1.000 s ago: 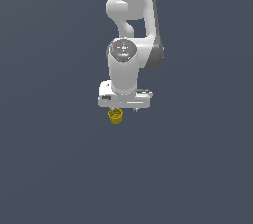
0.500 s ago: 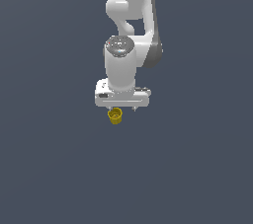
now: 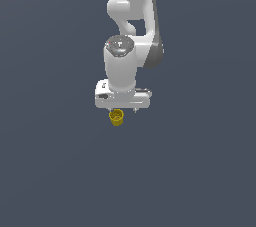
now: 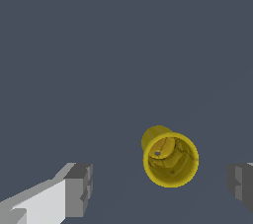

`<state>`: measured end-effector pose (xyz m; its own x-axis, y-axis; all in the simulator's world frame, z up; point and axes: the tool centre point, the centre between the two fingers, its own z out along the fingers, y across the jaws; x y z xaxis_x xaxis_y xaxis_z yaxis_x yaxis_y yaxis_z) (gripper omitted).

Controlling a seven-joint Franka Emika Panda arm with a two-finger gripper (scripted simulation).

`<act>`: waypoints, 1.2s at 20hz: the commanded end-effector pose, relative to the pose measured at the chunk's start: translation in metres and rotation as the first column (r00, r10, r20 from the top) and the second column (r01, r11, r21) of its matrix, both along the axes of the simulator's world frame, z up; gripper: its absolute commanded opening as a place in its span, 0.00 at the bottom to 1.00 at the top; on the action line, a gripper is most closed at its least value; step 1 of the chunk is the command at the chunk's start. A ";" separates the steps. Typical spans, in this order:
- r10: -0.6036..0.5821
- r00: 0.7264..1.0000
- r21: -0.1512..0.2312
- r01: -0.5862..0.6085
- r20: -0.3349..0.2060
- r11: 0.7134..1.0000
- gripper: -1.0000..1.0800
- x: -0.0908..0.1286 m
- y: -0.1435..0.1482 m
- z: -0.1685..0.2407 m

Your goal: Pick up the object and move it to a goal position.

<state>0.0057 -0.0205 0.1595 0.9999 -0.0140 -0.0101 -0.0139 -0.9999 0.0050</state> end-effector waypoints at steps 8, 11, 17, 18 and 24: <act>-0.150 0.989 0.003 0.150 0.002 0.989 0.96 -0.007 -0.007 -0.016; -0.228 0.974 0.004 0.228 0.002 0.974 0.96 -0.011 -0.012 -0.024; -0.403 0.915 0.006 0.403 0.005 0.915 0.96 -0.020 -0.022 -0.041; -0.428 0.904 0.006 0.428 0.005 0.904 0.96 -0.021 -0.023 -0.044; -0.542 0.841 0.005 0.542 0.008 0.841 0.96 -0.029 -0.031 -0.056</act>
<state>-0.0212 -0.0494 0.1064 0.8498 -0.5270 -0.0035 -0.5270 -0.8498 -0.0002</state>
